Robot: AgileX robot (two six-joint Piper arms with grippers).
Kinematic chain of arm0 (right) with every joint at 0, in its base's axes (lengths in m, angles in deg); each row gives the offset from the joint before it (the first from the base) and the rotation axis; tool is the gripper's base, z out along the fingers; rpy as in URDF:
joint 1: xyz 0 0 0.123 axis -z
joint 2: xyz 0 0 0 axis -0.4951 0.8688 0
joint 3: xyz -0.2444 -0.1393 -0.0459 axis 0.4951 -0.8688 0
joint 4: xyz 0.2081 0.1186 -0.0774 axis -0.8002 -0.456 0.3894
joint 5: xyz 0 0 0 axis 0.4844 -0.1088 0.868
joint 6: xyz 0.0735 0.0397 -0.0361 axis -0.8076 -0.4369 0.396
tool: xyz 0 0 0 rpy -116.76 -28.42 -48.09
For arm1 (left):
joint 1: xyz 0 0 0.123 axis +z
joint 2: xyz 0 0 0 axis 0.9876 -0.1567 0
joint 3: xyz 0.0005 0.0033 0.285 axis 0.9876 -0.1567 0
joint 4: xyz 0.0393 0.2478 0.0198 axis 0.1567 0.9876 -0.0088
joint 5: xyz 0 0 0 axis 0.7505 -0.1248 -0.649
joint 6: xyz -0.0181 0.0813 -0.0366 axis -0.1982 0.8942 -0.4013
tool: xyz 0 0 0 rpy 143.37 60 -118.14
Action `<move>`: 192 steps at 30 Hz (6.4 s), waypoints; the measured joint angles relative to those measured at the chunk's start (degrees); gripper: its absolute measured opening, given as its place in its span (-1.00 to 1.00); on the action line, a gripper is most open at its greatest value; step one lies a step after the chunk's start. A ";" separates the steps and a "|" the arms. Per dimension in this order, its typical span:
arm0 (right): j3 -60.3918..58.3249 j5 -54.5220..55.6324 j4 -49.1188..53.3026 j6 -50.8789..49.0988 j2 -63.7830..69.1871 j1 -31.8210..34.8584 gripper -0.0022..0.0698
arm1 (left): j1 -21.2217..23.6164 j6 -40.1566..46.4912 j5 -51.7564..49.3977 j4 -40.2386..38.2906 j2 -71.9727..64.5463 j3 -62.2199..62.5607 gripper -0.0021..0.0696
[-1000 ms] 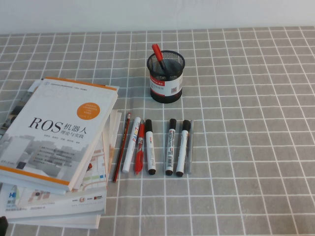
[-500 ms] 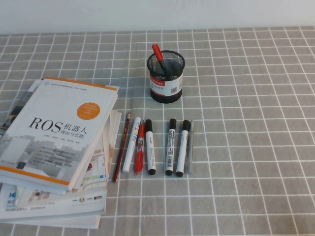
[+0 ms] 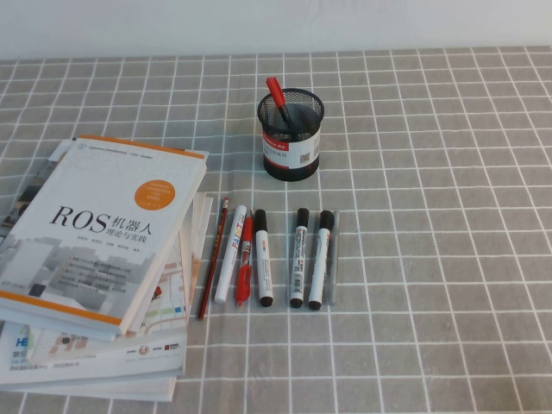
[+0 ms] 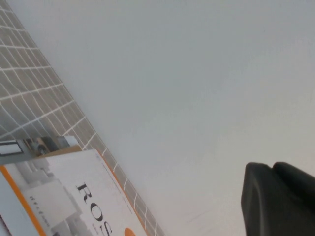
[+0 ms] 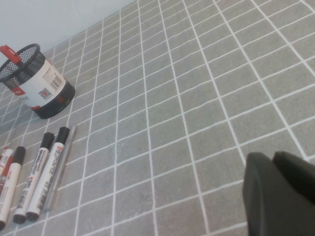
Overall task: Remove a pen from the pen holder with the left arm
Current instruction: 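Take a marker out of the pen holder and lay it on the table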
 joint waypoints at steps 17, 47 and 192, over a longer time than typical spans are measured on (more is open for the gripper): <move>0.00 0.00 0.00 0.00 0.00 0.00 -0.97 | 0.10 10.04 -23.63 20.59 -10.00 16.08 -0.95; 0.00 0.00 0.00 0.00 0.00 0.00 -0.97 | -13.83 25.93 -34.18 29.34 -89.90 73.82 -0.79; 0.00 0.00 0.00 0.00 0.00 0.00 -0.97 | -21.58 -3.43 -72.54 39.73 -121.87 107.77 -0.73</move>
